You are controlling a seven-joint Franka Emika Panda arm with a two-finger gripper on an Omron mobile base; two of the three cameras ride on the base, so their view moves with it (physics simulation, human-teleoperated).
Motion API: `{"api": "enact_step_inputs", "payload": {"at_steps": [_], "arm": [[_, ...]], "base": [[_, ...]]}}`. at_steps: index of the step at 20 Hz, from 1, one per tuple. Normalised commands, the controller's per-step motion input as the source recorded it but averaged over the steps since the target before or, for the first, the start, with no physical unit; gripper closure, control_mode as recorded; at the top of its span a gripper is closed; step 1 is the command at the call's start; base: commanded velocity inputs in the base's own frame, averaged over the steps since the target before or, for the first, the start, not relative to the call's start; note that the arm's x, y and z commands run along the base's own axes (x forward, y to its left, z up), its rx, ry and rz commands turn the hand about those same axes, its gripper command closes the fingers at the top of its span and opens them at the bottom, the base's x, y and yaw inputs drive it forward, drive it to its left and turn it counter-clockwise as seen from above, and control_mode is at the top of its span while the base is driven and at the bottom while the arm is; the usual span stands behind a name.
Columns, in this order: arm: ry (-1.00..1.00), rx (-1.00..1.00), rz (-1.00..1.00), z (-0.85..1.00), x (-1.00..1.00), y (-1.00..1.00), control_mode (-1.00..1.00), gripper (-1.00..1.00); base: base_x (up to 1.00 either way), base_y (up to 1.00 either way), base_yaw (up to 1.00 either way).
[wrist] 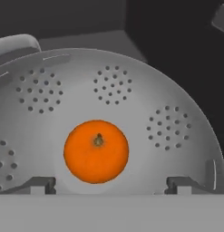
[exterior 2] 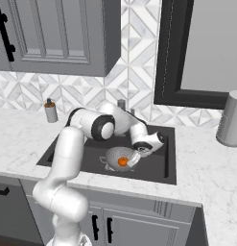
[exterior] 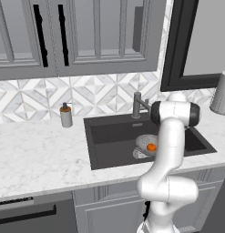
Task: Put the colander in the sink, put the orange in the colander, and turn on the sink faucet and pour water over the colander.
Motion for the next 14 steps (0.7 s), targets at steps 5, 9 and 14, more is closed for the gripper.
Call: {"api": "enact_step_inputs", "payload": {"at_steps": [5,9,14], "arm": [[-0.27,0.00,0.00,0.49,-0.35,0.04,-1.00,-1.00],[-0.32,0.00,0.00,0.74,-0.42,0.03,-1.00,-1.00],[-0.31,0.04,0.00,0.90,-0.28,0.01,-1.00,-1.00]], "base": [[0.00,0.00,0.00],[0.00,0.00,0.00],[0.00,0.00,0.00]]}}
